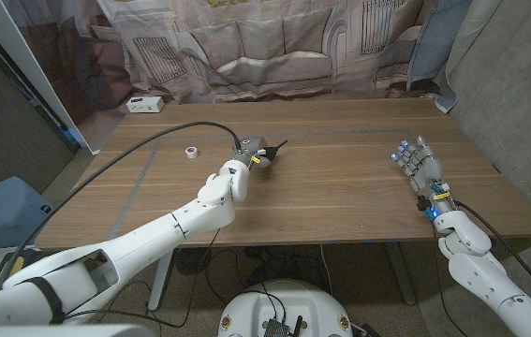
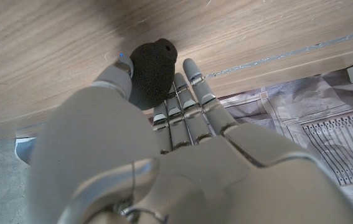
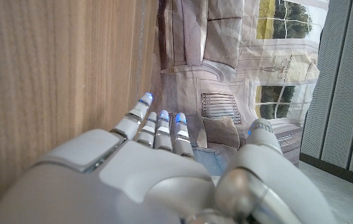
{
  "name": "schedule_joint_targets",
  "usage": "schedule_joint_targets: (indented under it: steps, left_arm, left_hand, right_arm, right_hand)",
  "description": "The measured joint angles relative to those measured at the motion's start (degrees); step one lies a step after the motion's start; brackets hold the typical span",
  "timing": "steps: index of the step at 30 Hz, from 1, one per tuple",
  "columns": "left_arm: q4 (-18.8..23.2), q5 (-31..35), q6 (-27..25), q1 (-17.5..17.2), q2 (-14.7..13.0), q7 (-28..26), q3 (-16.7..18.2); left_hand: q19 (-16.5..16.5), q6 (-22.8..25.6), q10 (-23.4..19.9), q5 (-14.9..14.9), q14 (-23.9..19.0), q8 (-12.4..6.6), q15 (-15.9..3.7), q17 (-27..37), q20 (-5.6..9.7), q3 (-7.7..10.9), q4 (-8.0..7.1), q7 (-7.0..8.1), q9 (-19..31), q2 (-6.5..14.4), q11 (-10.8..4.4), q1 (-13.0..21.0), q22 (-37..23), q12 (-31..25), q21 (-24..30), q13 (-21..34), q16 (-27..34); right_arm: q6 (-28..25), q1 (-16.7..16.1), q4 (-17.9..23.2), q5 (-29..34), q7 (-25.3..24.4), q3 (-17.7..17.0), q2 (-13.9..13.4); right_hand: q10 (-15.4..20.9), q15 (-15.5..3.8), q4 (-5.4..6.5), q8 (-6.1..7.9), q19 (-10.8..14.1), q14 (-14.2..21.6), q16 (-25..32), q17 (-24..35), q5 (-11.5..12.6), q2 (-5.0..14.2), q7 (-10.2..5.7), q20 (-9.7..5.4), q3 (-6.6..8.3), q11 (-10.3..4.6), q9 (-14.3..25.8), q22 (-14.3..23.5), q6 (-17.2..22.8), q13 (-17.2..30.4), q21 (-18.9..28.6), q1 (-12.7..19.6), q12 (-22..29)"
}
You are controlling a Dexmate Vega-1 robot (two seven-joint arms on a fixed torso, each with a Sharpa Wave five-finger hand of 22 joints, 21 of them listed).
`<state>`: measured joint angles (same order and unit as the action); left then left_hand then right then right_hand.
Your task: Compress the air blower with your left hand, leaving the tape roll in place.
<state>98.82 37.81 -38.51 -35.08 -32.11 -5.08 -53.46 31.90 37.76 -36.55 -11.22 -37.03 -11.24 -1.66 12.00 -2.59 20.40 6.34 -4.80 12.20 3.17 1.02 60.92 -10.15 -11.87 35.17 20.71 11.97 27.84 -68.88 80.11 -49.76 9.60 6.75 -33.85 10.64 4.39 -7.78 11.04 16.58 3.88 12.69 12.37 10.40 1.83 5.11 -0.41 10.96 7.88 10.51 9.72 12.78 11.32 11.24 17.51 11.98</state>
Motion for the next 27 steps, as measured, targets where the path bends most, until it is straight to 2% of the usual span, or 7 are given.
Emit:
schedule_joint_targets:
  steps: [19,23,27]
  left_arm:
    - [-1.5,2.3,-1.9,2.3,0.2,3.2,-2.7]
    - [-1.7,2.9,-2.4,2.8,0.2,4.0,-3.3]
    - [-1.8,3.5,-2.9,3.3,0.2,5.2,-3.8]
  left_hand:
    - [-1.7,0.0,0.2,0.0,1.1,0.0,0.44,-0.3,-0.3,-0.24,0.23,0.43,0.0,0.5,-0.38,-1.1,0.0,-0.2,-0.7,0.0,0.0]
    - [-2.3,-0.4,0.8,0.0,1.7,0.0,0.63,-0.3,-0.29,-0.48,0.47,0.84,0.0,0.2,-0.71,-1.4,0.0,-0.2,-1.1,-0.3,-0.3]
    - [-3.0,-1.3,1.5,0.0,2.5,0.2,0.74,-0.3,-0.37,-0.73,0.22,0.81,-0.2,-0.3,-0.42,-1.8,0.0,0.0,-1.7,-0.3,-0.5]
  right_arm:
    - [-0.4,-0.1,0.2,0.0,-0.3,0.1,0.0]
    - [-0.5,0.2,0.0,0.0,-0.2,0.2,-0.1]
    - [-0.6,0.4,-0.1,0.0,0.0,0.2,-0.2]
  right_hand:
    - [0.0,0.0,0.0,0.0,0.0,0.0,0.0,0.0,0.0,0.0,0.0,0.0,0.0,0.0,0.0,0.0,0.0,0.0,0.0,0.0,0.0]
    - [0.0,0.0,0.0,0.0,0.0,0.0,0.0,0.0,0.0,0.0,0.0,0.0,0.0,0.0,0.0,0.0,0.0,0.0,0.0,0.0,0.0]
    - [0.0,0.0,0.0,0.0,0.0,0.0,0.0,0.0,0.0,0.0,0.0,0.0,0.0,0.0,0.0,0.0,0.0,0.0,0.0,0.0,0.0]
